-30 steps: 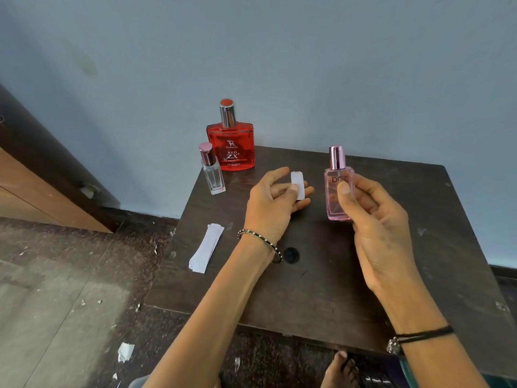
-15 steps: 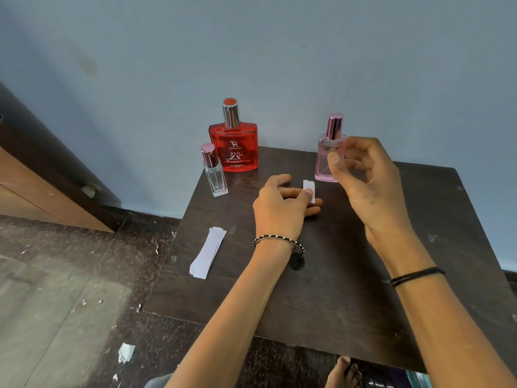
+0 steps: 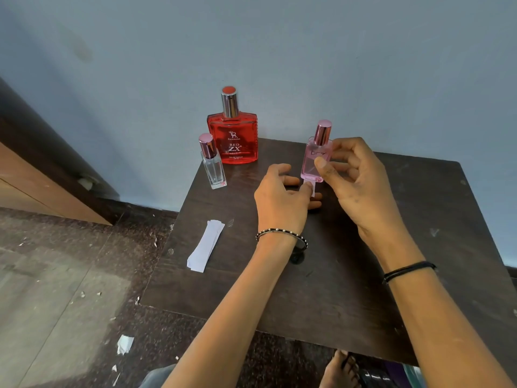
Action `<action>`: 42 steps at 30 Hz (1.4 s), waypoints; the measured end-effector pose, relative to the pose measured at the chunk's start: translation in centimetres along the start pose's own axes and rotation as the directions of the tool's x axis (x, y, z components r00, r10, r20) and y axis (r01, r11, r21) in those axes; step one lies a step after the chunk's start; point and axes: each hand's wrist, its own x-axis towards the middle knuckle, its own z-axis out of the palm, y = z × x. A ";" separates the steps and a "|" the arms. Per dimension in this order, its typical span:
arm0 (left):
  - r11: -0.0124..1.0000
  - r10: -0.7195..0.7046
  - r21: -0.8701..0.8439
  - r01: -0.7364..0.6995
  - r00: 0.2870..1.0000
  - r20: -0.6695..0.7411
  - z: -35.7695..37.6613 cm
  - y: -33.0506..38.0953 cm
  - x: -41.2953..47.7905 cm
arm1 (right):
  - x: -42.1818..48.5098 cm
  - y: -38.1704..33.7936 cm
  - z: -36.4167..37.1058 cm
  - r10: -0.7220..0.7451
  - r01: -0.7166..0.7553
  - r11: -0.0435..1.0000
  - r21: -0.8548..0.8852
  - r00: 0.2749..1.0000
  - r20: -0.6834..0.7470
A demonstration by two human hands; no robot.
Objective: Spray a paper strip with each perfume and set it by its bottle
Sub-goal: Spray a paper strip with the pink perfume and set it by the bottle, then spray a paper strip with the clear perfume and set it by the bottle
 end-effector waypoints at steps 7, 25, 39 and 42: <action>1.000 0.000 -0.004 0.000 0.999 -0.032 0.2 0.1 0.2 | 0.1 0.0 0.0 0.022 -0.021 0.999 -0.035 1.000 0.015; 0.992 0.005 0.127 -0.004 1.000 -0.005 -2.8 1.2 -0.3 | -2.2 0.7 -0.6 0.157 -0.162 0.984 -0.072 0.985 -0.075; 0.530 0.185 0.768 -0.359 0.933 0.308 -12.3 3.1 -1.1 | -8.7 -4.3 5.3 0.042 -0.029 0.991 -0.130 0.994 0.101; 0.530 0.178 0.783 -0.325 0.946 0.272 -14.5 3.2 -1.0 | -9.2 -5.7 7.0 0.014 0.015 0.992 -0.123 0.973 0.229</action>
